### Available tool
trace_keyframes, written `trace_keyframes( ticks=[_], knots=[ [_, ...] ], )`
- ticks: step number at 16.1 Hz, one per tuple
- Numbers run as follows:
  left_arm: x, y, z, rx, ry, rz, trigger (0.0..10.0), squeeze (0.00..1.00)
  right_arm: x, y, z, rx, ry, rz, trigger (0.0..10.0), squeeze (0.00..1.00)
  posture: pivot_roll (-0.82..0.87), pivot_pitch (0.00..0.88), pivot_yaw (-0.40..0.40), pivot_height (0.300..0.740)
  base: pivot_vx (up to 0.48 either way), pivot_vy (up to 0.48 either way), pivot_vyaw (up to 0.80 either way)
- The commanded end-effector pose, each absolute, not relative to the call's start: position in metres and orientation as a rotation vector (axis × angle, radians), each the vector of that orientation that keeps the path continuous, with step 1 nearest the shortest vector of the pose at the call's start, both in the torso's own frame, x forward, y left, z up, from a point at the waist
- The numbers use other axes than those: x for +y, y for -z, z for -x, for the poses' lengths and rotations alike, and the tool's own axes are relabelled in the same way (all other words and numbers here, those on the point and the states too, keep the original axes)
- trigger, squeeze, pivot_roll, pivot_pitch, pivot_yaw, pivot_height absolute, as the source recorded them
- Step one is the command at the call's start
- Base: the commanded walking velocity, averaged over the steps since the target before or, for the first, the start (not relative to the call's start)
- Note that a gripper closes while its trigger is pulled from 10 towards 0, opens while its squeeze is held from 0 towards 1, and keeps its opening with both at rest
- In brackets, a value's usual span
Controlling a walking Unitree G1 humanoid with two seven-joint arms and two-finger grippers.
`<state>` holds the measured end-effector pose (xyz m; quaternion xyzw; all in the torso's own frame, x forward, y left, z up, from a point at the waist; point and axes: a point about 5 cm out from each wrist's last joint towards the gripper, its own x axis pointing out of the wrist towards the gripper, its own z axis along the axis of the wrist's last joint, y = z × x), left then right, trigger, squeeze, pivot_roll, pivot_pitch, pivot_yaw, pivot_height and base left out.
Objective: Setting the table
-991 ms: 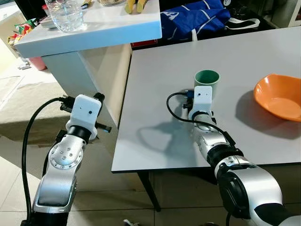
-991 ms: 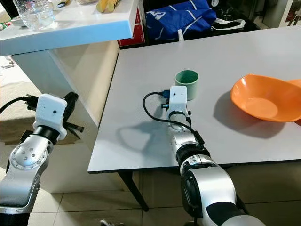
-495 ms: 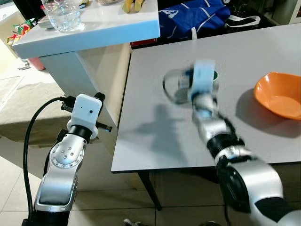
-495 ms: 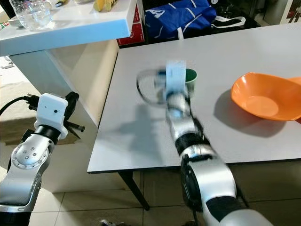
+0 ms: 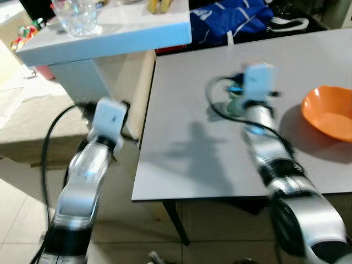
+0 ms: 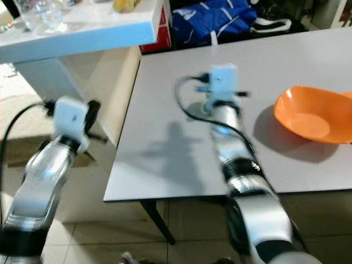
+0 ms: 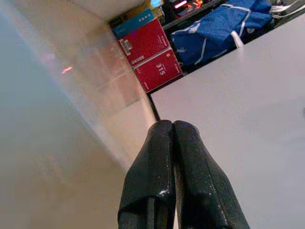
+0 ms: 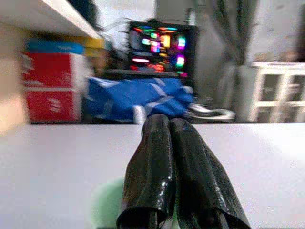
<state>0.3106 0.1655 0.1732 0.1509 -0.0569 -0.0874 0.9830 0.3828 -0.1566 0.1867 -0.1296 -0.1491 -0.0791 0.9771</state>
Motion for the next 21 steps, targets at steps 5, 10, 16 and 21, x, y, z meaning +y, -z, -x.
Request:
trace_keyframes(
  ticks=[5, 10, 16, 21],
  knots=[
    [0.134, -0.170, -0.340, -0.077, 0.351, -0.221, 10.0, 0.00, -0.187, -0.169, -0.342, -0.342, 0.269, 0.381, 10.0, 0.00, -0.20, 0.000, 0.157, 0.740, 0.000, 0.000, 0.00],
    [0.131, -0.183, -0.380, -0.062, 0.366, -0.148, 10.0, 0.95, -0.207, -0.172, -0.272, -0.382, 0.318, 0.507, 10.0, 0.00, -0.29, 0.000, 0.142, 0.740, 0.000, 0.000, 0.00],
    [0.123, -0.175, -0.384, 0.011, 0.487, -0.201, 10.0, 1.00, -0.222, -0.167, -0.258, -0.295, 0.370, 0.513, 10.0, 0.00, -0.28, 0.000, 0.158, 0.740, 0.000, 0.000, 0.00],
    [0.138, -0.171, -0.391, 0.071, 0.509, -0.214, 10.0, 1.00, -0.206, -0.161, -0.250, -0.190, 0.179, 0.245, 10.0, 0.00, -0.28, 0.006, 0.157, 0.740, 0.000, 0.000, 0.00]
  ],
)
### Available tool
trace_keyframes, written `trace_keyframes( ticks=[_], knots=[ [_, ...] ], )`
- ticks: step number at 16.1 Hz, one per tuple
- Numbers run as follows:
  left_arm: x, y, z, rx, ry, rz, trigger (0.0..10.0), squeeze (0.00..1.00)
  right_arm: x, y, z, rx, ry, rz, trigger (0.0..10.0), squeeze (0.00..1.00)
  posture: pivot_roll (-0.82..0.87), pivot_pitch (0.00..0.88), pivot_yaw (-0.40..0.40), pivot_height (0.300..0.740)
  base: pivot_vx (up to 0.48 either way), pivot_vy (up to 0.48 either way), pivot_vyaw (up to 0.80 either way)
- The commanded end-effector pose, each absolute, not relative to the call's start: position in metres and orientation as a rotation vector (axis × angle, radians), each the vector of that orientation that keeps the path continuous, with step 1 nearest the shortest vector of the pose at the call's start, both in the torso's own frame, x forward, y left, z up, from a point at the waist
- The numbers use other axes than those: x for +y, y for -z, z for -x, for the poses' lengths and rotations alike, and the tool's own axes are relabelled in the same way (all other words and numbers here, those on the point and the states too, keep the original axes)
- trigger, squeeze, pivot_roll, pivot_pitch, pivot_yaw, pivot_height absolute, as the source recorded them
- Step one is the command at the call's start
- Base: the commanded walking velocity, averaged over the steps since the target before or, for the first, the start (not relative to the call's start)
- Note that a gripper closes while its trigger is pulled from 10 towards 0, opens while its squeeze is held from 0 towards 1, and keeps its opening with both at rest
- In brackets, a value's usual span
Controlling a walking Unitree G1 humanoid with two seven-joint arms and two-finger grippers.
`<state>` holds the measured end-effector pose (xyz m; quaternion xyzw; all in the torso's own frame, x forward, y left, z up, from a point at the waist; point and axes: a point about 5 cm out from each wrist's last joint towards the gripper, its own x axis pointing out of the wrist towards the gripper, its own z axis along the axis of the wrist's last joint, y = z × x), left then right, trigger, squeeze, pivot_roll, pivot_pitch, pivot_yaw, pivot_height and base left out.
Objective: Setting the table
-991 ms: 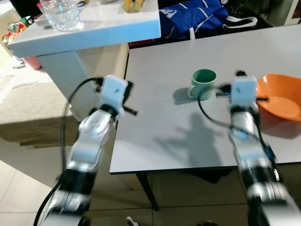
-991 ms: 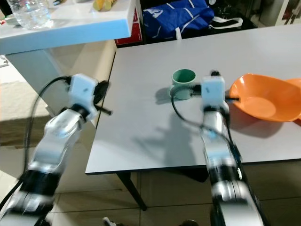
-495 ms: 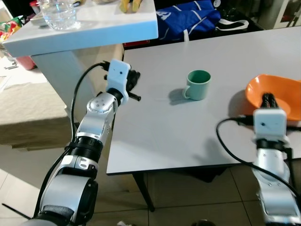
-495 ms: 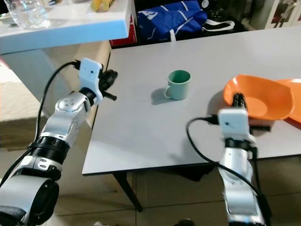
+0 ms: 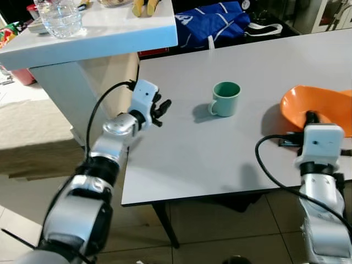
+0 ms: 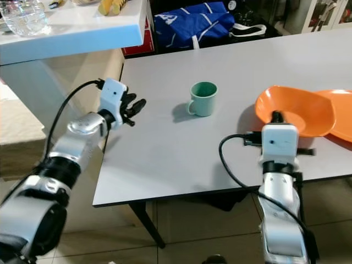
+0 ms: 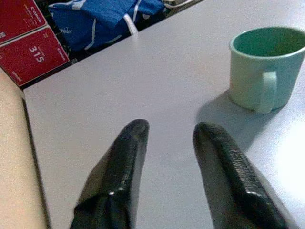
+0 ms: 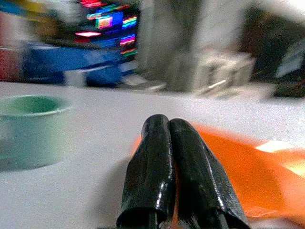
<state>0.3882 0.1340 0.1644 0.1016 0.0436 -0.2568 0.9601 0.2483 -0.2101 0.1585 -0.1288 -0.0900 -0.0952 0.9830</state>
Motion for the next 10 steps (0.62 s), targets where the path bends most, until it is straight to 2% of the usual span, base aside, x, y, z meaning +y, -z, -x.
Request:
trace_keyframes(
  ticks=[1, 3, 6, 8, 10],
  knots=[
    [0.144, -0.171, -0.391, 0.083, 0.515, -0.217, 10.0, 1.00, -0.202, -0.160, -0.245, -0.164, 0.103, 0.185, 10.0, 0.00, -0.29, 0.018, 0.158, 0.740, 0.000, 0.000, 0.00],
    [0.151, -0.170, -0.392, 0.106, 0.538, -0.247, 10.0, 1.00, -0.205, -0.162, -0.233, -0.103, 0.009, 0.156, 10.0, 0.00, -0.33, 0.054, 0.174, 0.740, 0.000, 0.000, 0.00],
    [0.147, -0.174, -0.396, 0.126, 0.584, -0.254, 10.0, 1.00, -0.215, -0.165, -0.218, -0.041, -0.028, 0.118, 10.0, 0.00, -0.38, 0.085, 0.198, 0.740, 0.000, 0.000, 0.00],
    [0.132, -0.175, -0.397, 0.123, 0.636, -0.211, 10.0, 1.00, -0.215, -0.176, -0.206, -0.053, -0.089, 0.103, 10.0, 0.00, -0.43, 0.116, 0.236, 0.740, 0.000, 0.000, 0.00],
    [0.116, -0.178, -0.398, 0.102, 0.669, -0.165, 10.0, 1.00, -0.217, -0.188, -0.195, -0.051, -0.154, 0.010, 10.0, 0.00, -0.48, 0.133, 0.251, 0.740, 0.000, 0.000, 0.00]
  ],
)
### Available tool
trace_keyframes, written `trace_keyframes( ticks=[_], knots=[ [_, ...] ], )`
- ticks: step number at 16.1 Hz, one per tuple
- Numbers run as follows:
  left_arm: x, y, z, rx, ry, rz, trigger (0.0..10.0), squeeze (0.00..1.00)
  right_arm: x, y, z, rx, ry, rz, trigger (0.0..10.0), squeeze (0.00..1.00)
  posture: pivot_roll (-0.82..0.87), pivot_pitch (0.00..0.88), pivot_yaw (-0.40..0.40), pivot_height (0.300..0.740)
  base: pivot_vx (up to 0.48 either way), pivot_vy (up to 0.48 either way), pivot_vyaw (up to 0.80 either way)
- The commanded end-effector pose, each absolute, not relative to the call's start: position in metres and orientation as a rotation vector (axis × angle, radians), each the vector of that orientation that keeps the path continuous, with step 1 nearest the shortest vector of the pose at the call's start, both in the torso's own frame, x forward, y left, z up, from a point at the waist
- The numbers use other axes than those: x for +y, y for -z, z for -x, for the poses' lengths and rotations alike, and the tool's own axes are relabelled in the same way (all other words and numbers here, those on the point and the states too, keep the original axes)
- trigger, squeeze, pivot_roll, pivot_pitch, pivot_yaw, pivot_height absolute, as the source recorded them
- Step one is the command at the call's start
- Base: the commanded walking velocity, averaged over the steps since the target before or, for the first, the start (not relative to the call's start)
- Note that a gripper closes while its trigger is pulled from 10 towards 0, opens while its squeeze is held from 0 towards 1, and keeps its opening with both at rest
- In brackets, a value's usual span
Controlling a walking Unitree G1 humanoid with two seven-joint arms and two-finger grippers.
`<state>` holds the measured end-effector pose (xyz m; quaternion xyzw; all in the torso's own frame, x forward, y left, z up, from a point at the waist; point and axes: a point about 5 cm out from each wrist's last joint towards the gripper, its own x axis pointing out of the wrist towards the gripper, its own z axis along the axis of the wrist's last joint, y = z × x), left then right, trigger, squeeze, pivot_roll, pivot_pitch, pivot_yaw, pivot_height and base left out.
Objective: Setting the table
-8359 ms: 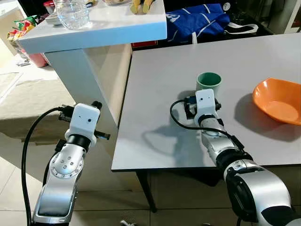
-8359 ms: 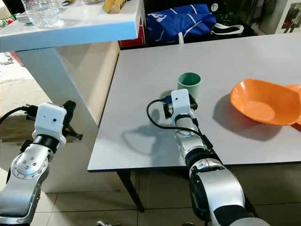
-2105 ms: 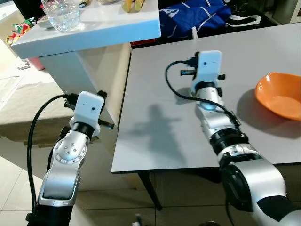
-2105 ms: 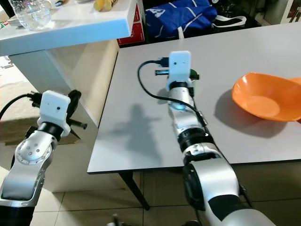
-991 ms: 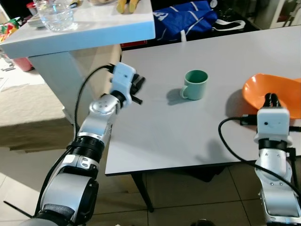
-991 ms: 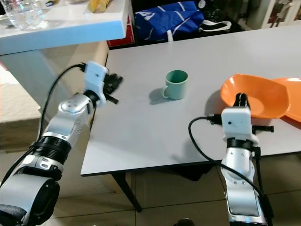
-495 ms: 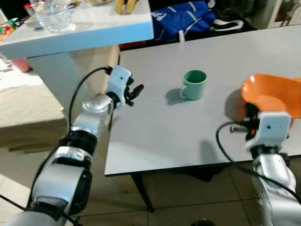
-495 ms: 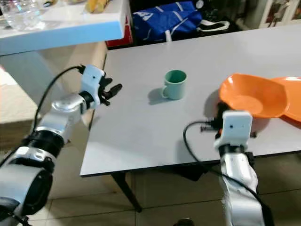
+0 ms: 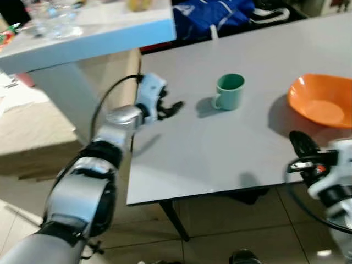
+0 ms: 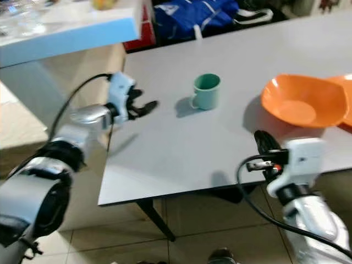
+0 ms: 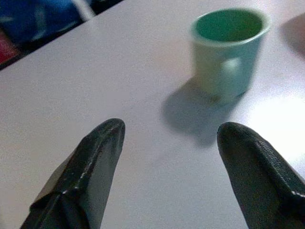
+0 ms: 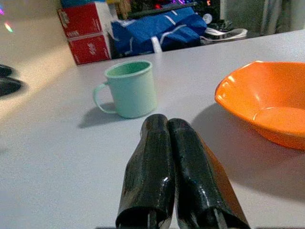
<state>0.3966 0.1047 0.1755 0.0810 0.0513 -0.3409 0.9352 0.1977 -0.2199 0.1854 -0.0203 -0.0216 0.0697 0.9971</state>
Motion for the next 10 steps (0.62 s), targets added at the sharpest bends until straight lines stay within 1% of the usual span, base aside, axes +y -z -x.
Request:
trace_keyframes(
  ticks=[1, 2, 3, 4, 6, 10],
  knots=[
    [0.106, -0.179, -0.398, 0.094, 0.693, -0.142, 10.0, 1.00, -0.219, -0.192, -0.192, -0.042, -0.179, 0.050, 10.0, 0.00, -0.50, 0.142, 0.253, 0.740, 0.000, 0.000, 0.00],
    [0.095, -0.180, -0.398, 0.083, 0.717, -0.133, 10.0, 1.00, -0.221, -0.197, -0.188, -0.037, -0.188, 0.069, 10.0, 0.00, -0.52, 0.150, 0.250, 0.740, 0.000, 0.000, 0.00],
    [0.087, -0.179, -0.397, 0.081, 0.736, -0.137, 10.0, 0.74, -0.221, -0.202, -0.186, -0.036, -0.191, 0.077, 10.0, 0.00, -0.53, 0.160, 0.246, 0.740, 0.000, 0.000, 0.00],
    [0.082, -0.178, -0.396, 0.083, 0.747, -0.133, 10.0, 0.00, -0.220, -0.205, -0.184, -0.031, -0.199, 0.083, 10.0, 0.00, -0.54, 0.173, 0.241, 0.740, 0.000, 0.000, 0.00],
    [0.081, -0.177, -0.396, 0.079, 0.740, -0.137, 10.0, 0.00, -0.217, -0.205, -0.178, -0.003, -0.217, 0.091, 10.0, 0.00, -0.54, 0.187, 0.234, 0.740, 0.000, 0.000, 0.00],
    [0.090, -0.170, -0.396, 0.096, 0.697, -0.152, 10.0, 0.00, -0.214, -0.202, -0.174, 0.045, -0.233, 0.084, 10.0, 0.00, -0.53, 0.195, 0.233, 0.740, 0.000, 0.000, 0.00]
  ],
)
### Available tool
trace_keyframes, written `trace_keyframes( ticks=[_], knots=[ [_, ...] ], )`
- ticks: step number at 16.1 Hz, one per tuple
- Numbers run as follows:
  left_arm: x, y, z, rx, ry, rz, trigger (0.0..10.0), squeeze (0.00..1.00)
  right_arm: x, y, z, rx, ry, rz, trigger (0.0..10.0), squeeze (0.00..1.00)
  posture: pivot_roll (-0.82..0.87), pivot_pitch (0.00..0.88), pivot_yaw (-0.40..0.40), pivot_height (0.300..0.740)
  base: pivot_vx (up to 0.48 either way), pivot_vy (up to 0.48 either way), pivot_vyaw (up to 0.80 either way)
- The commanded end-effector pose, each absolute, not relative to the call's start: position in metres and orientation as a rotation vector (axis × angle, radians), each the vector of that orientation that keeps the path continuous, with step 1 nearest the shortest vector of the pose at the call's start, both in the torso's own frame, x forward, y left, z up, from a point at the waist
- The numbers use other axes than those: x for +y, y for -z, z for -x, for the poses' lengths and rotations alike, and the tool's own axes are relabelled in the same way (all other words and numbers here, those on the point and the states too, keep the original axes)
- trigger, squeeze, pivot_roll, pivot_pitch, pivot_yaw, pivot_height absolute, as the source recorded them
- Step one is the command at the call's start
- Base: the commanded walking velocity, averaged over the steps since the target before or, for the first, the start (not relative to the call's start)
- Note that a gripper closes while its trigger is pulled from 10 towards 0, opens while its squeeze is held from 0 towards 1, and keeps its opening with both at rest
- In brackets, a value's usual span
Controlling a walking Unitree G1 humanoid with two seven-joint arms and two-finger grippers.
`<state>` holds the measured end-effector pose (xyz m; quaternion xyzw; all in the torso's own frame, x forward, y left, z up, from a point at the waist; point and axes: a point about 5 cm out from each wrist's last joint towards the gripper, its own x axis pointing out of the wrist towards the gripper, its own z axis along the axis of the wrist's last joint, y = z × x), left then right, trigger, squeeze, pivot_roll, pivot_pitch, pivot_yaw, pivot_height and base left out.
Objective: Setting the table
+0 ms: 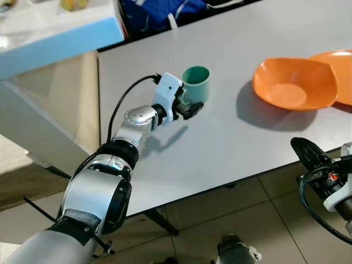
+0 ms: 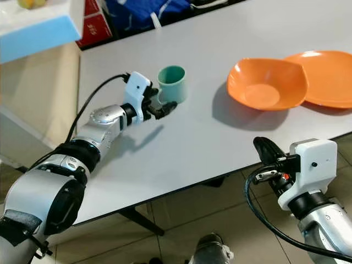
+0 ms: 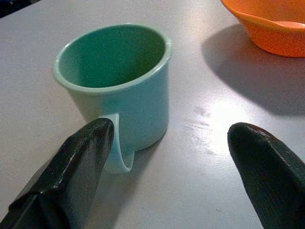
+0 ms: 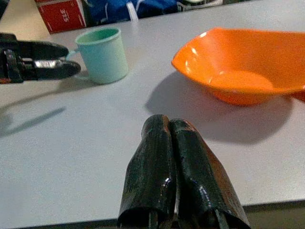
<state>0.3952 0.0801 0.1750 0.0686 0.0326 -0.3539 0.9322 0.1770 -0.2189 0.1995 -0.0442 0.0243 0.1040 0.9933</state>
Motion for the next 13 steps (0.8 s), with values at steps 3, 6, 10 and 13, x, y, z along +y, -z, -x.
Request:
trace_keyframes(
  ticks=[3, 6, 10, 13],
  knots=[
    [0.095, -0.167, -0.396, 0.106, 0.669, -0.156, 10.0, 0.00, -0.211, -0.201, -0.171, 0.069, -0.239, 0.078, 10.0, 0.00, -0.53, 0.199, 0.235, 0.740, 0.000, 0.000, 0.00],
    [0.093, -0.165, -0.396, 0.111, 0.661, -0.177, 10.0, 0.00, -0.211, -0.200, -0.170, 0.082, -0.236, 0.076, 10.0, 0.00, -0.54, 0.195, 0.234, 0.740, 0.000, 0.000, 0.00],
    [0.090, -0.180, -0.399, 0.038, 0.656, -0.171, 10.0, 0.00, -0.210, -0.197, -0.170, 0.102, -0.240, 0.074, 10.0, 0.00, -0.53, 0.181, 0.229, 0.740, 0.000, 0.000, 0.00],
    [0.090, -0.195, -0.402, -0.036, 0.651, -0.167, 10.0, 0.00, -0.208, -0.195, -0.171, 0.110, -0.247, 0.072, 10.0, 0.00, -0.53, 0.181, 0.231, 0.740, 0.000, 0.000, 0.00]
  ],
)
